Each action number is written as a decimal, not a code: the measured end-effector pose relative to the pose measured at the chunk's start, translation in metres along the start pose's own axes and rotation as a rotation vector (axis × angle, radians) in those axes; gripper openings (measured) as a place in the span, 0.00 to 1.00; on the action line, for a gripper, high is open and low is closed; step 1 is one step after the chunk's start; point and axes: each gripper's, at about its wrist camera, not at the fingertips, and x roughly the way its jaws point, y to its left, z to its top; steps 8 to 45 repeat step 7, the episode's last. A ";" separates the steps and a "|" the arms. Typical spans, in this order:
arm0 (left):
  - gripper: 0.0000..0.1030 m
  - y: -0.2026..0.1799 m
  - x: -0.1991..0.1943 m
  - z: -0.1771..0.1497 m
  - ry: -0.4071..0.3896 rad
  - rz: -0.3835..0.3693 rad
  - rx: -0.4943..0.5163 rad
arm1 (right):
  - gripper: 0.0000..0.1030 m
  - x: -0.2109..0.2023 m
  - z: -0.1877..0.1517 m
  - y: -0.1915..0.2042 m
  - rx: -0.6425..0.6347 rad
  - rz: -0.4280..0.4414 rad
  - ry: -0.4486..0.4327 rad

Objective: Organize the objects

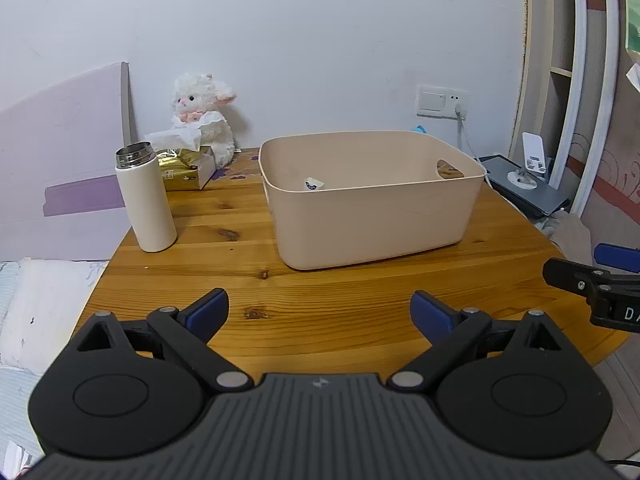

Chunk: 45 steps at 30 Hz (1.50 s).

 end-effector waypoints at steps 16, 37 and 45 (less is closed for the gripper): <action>0.95 0.003 0.012 0.000 0.023 -0.001 -0.013 | 0.88 0.012 0.000 -0.004 -0.002 -0.010 0.030; 0.95 0.003 0.012 0.000 0.023 -0.001 -0.013 | 0.88 0.012 0.000 -0.004 -0.002 -0.010 0.030; 0.95 0.003 0.012 0.000 0.023 -0.001 -0.013 | 0.88 0.012 0.000 -0.004 -0.002 -0.010 0.030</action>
